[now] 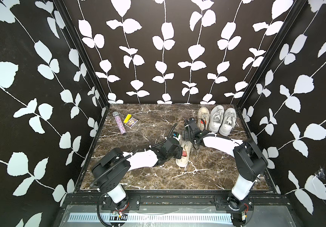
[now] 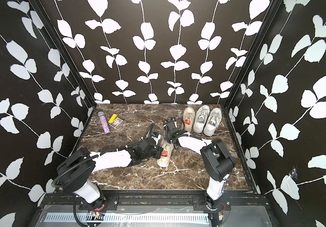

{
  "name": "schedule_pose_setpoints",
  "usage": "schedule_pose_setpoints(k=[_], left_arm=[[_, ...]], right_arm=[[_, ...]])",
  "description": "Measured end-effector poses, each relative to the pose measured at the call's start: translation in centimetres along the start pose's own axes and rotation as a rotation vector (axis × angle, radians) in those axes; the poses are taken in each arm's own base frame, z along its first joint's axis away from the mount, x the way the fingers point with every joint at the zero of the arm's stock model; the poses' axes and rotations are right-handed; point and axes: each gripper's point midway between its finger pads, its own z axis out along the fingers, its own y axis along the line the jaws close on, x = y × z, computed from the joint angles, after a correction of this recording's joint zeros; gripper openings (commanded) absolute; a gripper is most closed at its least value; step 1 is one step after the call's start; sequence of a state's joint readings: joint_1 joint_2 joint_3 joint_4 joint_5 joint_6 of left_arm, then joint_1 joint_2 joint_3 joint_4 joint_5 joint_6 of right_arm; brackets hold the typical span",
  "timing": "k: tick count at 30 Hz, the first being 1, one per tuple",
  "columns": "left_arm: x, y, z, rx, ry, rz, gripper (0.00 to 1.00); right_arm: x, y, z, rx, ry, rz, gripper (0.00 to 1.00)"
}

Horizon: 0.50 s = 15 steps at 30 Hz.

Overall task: Remove the insole from the shoe
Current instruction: Untie the shoelace on the shoe.

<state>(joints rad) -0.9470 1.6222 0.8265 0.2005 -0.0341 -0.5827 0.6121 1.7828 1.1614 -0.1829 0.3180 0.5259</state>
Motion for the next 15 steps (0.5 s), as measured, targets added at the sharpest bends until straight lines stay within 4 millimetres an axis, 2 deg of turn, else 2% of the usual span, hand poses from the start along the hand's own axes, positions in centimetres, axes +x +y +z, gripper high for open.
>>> schedule_pose_setpoints(k=[6, 15], left_arm=[[0.1, -0.1, -0.1, 0.007, -0.005, 0.001, 0.00], [0.2, 0.1, -0.8, 0.009, -0.012, 0.001, 0.00]], right_arm=[[-2.0, 0.4, 1.2, -0.011, -0.004, 0.049, 0.89], [-7.2, 3.0, 4.4, -0.056, -0.042, 0.089, 0.89]])
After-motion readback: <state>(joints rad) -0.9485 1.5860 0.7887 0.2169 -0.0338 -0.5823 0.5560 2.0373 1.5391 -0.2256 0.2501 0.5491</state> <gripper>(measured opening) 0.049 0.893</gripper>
